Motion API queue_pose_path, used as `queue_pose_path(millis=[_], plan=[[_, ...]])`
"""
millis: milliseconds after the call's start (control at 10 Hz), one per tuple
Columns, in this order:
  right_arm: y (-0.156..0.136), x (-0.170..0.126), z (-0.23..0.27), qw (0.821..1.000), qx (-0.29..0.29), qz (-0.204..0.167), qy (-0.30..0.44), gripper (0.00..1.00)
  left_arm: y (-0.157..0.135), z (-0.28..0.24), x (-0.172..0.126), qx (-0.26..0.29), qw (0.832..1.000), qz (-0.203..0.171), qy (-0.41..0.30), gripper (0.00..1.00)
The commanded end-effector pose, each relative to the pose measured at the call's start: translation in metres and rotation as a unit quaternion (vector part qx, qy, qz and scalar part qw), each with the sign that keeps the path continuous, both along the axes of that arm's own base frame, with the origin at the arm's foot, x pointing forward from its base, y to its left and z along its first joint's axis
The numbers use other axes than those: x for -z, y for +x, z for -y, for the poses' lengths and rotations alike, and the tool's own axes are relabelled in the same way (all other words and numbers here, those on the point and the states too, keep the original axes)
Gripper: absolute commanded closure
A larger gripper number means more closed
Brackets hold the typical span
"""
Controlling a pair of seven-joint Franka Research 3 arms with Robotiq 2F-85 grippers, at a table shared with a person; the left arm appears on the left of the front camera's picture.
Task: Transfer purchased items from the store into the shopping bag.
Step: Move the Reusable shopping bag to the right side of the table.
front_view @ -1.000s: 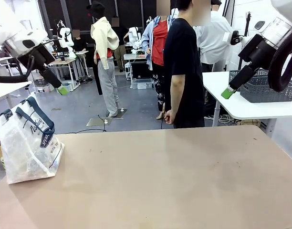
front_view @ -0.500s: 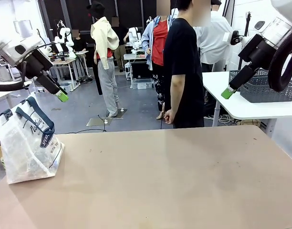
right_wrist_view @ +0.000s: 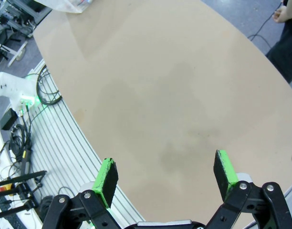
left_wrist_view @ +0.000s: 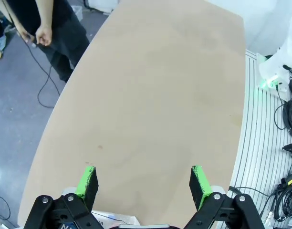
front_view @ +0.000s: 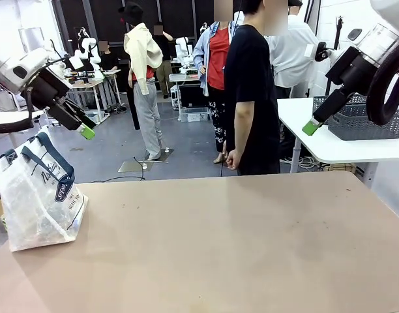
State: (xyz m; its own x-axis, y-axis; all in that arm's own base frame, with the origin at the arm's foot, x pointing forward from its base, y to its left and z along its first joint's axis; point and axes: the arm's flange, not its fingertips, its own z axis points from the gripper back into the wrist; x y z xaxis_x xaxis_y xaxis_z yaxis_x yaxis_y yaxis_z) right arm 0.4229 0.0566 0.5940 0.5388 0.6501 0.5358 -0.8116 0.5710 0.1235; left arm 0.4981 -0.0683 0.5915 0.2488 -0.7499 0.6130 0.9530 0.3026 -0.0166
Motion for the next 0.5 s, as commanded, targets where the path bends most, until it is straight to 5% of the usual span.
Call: queue_pose_path(millis=[0,400], plan=[[-0.0010,0.0005,-0.0012,1.000,0.004,-0.002,-0.002,0.00,0.0011,-0.0004,-0.0010,0.001,1.000,0.001,0.005,0.00],[-0.0010,0.0005,-0.0012,1.000,0.004,-0.002,-0.002,0.00,0.0011,-0.0004,-0.0010,0.001,1.000,0.001,0.005,0.00]])
